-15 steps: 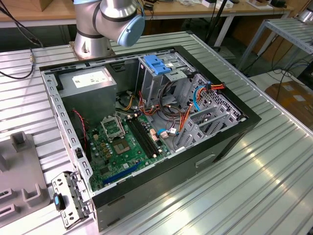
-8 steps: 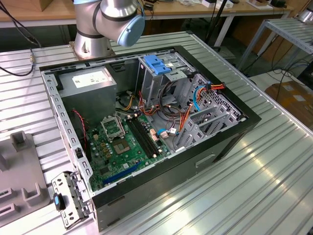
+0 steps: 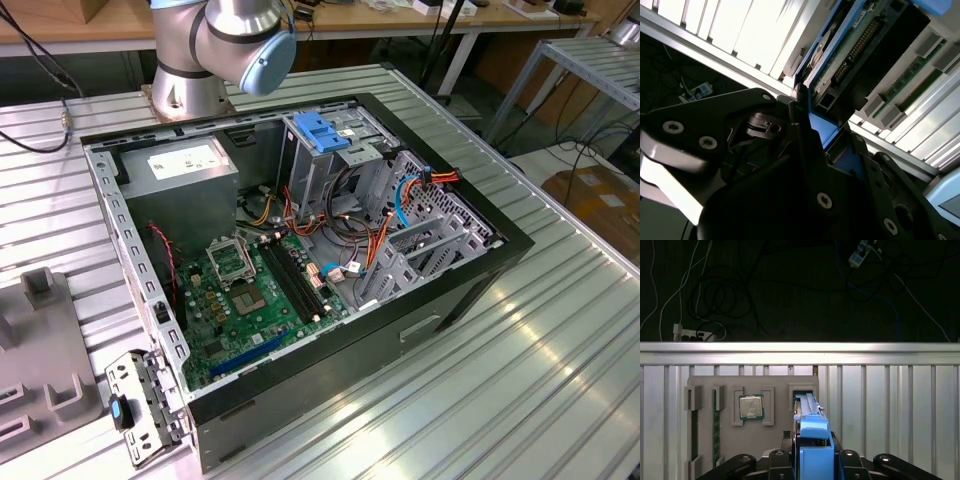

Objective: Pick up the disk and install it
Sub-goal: 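Pick up the disk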

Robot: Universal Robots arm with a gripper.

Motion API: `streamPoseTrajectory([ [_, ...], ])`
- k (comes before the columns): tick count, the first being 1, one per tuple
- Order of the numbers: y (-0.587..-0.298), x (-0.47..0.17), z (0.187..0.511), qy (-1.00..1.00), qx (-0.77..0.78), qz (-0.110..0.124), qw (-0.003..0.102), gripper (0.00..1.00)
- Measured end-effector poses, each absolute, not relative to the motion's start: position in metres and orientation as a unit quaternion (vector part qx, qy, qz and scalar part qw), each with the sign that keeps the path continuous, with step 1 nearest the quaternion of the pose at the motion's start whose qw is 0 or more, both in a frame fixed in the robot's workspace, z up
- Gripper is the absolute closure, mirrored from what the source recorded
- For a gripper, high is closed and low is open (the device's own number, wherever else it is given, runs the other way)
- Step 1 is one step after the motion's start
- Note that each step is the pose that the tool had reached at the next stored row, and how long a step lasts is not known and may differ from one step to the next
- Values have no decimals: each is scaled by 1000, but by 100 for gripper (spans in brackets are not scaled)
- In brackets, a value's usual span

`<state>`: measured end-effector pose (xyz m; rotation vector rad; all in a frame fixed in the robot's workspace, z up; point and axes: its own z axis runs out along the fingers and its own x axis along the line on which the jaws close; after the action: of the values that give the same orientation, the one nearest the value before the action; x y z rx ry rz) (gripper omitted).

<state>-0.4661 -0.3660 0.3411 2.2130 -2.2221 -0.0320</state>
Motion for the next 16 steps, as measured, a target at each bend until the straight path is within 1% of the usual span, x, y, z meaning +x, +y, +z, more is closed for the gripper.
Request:
streamPoseTrajectory([
  [5,-366,-466,341,-709,706,-10,3,63],
  [16,-366,-466,354,-709,706,-11,2,63],
])
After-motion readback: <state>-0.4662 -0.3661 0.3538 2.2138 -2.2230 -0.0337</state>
